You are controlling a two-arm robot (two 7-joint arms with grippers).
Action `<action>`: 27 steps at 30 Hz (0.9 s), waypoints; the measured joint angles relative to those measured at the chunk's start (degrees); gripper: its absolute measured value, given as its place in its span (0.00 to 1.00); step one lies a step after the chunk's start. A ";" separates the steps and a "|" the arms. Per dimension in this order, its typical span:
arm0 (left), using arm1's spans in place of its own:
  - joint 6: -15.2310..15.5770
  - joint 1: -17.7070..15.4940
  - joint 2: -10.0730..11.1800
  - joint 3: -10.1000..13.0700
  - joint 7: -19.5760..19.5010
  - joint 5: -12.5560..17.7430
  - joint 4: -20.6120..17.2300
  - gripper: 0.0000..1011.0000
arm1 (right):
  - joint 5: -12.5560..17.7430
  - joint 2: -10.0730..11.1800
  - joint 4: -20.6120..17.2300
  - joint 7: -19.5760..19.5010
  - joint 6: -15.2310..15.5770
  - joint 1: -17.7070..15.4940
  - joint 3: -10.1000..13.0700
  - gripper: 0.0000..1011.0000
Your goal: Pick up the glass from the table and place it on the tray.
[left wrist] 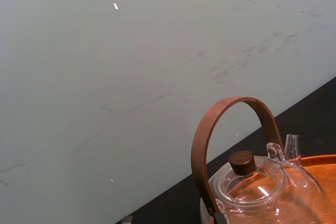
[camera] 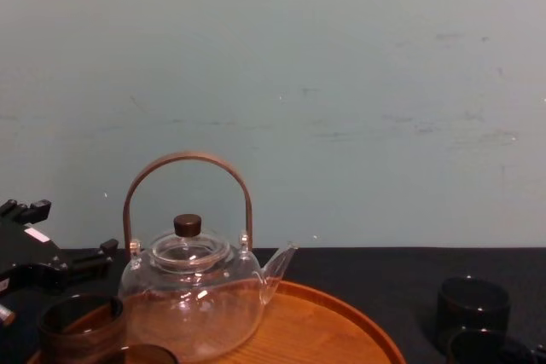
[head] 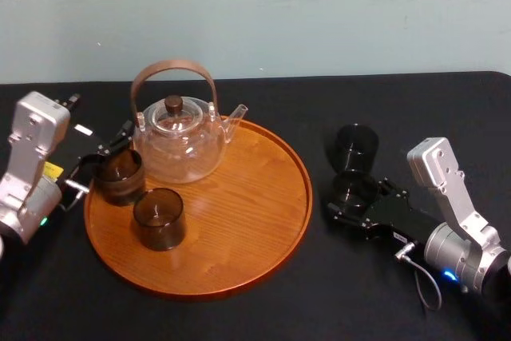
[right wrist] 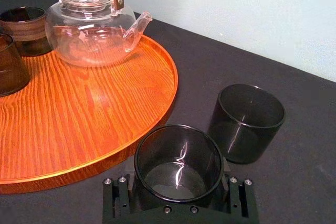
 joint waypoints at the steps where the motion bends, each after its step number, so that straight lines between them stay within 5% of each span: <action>1: 0.00 0.00 0.00 0.00 0.00 0.00 0.00 0.99 | 0.00 0.01 0.00 0.00 -0.01 0.00 0.01 0.90; 27: 0.00 0.00 0.00 0.00 0.00 0.00 0.00 0.99 | 0.43 -0.08 -0.10 1.48 -1.33 -0.15 0.13 0.90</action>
